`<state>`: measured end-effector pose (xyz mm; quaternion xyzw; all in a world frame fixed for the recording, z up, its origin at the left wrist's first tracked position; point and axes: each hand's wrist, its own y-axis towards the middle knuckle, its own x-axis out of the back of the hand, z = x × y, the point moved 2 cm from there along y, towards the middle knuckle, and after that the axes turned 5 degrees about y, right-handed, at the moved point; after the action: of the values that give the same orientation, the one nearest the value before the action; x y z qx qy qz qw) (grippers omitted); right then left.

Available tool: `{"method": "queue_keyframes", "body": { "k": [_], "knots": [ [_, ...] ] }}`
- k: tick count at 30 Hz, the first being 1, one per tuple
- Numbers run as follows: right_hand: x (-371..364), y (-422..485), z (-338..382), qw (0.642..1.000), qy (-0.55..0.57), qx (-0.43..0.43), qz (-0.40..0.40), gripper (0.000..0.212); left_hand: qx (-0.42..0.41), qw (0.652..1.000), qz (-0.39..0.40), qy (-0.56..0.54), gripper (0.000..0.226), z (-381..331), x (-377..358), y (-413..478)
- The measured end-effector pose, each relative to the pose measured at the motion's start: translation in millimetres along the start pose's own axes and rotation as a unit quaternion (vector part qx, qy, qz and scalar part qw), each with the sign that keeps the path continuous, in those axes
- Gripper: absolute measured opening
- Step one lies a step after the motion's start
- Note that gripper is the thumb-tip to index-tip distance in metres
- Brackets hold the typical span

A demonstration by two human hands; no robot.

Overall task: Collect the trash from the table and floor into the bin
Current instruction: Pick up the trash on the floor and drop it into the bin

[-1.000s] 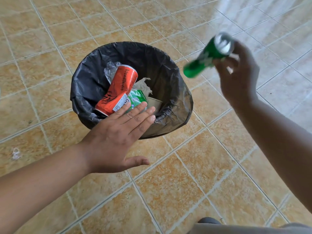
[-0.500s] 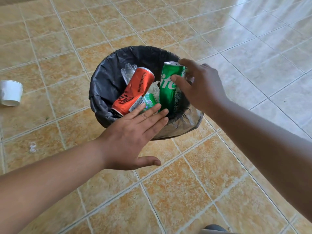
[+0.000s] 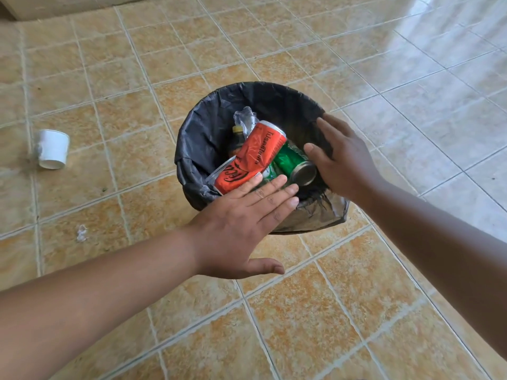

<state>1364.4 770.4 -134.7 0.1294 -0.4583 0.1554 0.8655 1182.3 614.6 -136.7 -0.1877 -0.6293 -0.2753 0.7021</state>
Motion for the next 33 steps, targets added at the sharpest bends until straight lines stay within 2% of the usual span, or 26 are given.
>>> {"method": "queue_keyframes", "body": {
  "k": [7,10,13,16,18,21,23,27,33],
  "knots": [
    [-6.2,-4.4,-2.2,1.000,0.011,-0.002,-0.018,0.055,-0.003,1.000,-0.002,0.006,0.092,4.4,-3.8,-1.4],
    [-6.0,-4.4,-3.2,1.000,0.016,0.001,-0.021,0.055,0.019,0.998,-0.045,-0.050,0.079,19.4,-3.3,-7.9],
    [-5.6,-4.3,-3.1,0.999,0.025,-0.007,-0.027,0.055,0.095,0.983,-0.111,-0.108,0.064,44.3,-3.2,-18.1],
    [-4.0,-4.5,-4.5,0.998,0.042,-0.029,-0.039,0.055,0.250,0.949,-0.162,-0.107,0.056,77.4,-4.5,-31.3],
    [-3.5,-4.8,-4.6,0.997,0.055,-0.037,-0.046,0.055,0.364,0.916,-0.139,-0.097,0.059,96.6,-7.7,-41.0],
    [-0.9,-5.0,-6.0,0.992,0.084,-0.060,-0.070,0.054,0.495,0.848,-0.076,-0.176,0.063,104.3,-13.8,-48.8],
    [2.1,-4.8,-8.3,0.984,0.116,-0.101,-0.088,0.053,0.511,0.822,-0.069,-0.241,0.055,100.0,-15.6,-46.8],
    [6.9,-7.0,-6.6,0.969,0.151,-0.169,-0.093,0.056,0.507,0.780,-0.112,-0.349,0.038,98.0,-12.5,-40.1],
    [7.6,-15.1,11.3,0.963,0.182,-0.172,-0.098,0.062,0.523,0.762,-0.132,-0.359,0.040,97.1,-5.9,-51.6]
  ]
}}
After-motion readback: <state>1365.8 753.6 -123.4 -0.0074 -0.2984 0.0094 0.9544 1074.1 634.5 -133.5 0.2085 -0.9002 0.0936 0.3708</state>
